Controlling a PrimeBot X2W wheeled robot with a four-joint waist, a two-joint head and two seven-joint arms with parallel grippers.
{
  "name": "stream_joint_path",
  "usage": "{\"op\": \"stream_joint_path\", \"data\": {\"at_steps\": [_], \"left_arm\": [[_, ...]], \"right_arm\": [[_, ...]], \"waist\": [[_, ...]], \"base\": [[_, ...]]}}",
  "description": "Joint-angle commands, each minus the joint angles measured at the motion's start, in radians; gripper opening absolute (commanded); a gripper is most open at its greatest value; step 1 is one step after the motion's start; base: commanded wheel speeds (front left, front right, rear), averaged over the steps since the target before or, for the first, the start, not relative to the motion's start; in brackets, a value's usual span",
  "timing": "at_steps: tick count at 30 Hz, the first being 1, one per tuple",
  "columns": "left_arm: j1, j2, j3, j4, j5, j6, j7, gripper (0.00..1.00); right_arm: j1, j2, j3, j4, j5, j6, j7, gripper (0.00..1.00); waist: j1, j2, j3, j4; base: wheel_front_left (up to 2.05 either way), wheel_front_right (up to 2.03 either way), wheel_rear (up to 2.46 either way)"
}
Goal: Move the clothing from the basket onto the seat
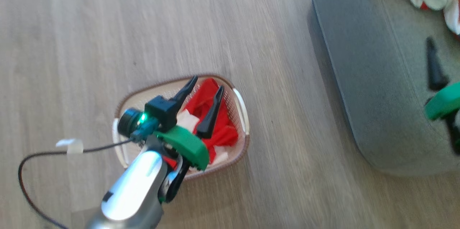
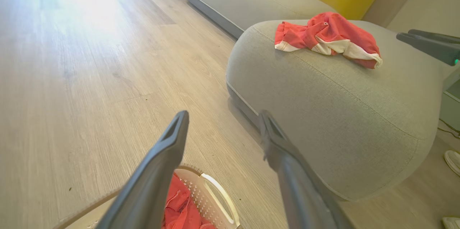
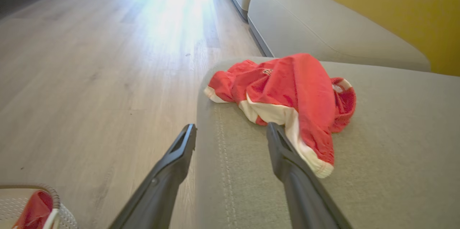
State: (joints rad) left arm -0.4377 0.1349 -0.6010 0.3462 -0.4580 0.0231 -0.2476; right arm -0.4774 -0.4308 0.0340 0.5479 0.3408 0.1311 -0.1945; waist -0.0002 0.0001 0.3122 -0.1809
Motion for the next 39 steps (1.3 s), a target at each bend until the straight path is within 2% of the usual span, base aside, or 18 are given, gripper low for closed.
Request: {"op": "stream_joint_path", "data": {"at_steps": [1, 5, 8, 16, 24, 31, 39], "left_arm": [[0.000, 0.007, 0.042, -0.021, -0.004, 0.008, -0.010, 1.00], [0.053, 0.003, 0.079, -0.015, -0.014, 0.018, -0.013, 1.00], [0.087, 0.008, 0.128, -0.026, -0.008, 0.026, -0.014, 1.00], [0.197, 0.018, 0.286, -0.031, 0.034, 0.041, -0.014, 1.00], [0.294, -0.005, 0.429, -0.030, 0.074, 0.025, -0.014, 1.00], [0.339, -0.035, 0.496, -0.039, 0.112, -0.004, -0.014, 1.00], [0.354, -0.057, 0.538, -0.039, 0.146, -0.032, -0.014, 1.00]], "right_arm": [[0.030, -0.001, 0.009, -0.048, -0.011, 0.000, 0.009, 1.00], [0.135, 0.072, -0.003, -0.171, -0.021, 0.000, 0.041, 1.00], [0.196, 0.104, 0.012, -0.219, -0.045, 0.000, 0.035, 1.00], [0.308, 0.212, 0.081, -0.201, -0.098, 0.000, -0.039, 1.00], [0.347, 0.281, 0.138, -0.143, -0.148, 0.000, -0.066, 1.00], [0.375, 0.317, 0.079, -0.176, -0.171, 0.000, -0.067, 1.00], [0.381, 0.335, 0.056, -0.186, -0.191, 0.000, -0.067, 1.00]], "waist": [[0.0002, -0.0001, -0.069, 0.052], [0.0002, -0.0001, -0.122, 0.105], [0.0002, -0.0001, -0.153, 0.146], [0.0002, -0.0001, -0.229, 0.224], [0.0002, -0.0001, -0.282, 0.241], [0.0002, -0.0001, -0.298, 0.242], [0.0002, -0.0001, -0.291, 0.232]], "base": [[0.00, 0.00, 0.00], [0.00, 0.00, 0.00], [0.00, 0.00, 0.00], [0.00, 0.00, 0.00], [0.00, 0.00, 0.00], [0.00, 0.00, 0.00], [0.00, 0.00, 0.00]]}}
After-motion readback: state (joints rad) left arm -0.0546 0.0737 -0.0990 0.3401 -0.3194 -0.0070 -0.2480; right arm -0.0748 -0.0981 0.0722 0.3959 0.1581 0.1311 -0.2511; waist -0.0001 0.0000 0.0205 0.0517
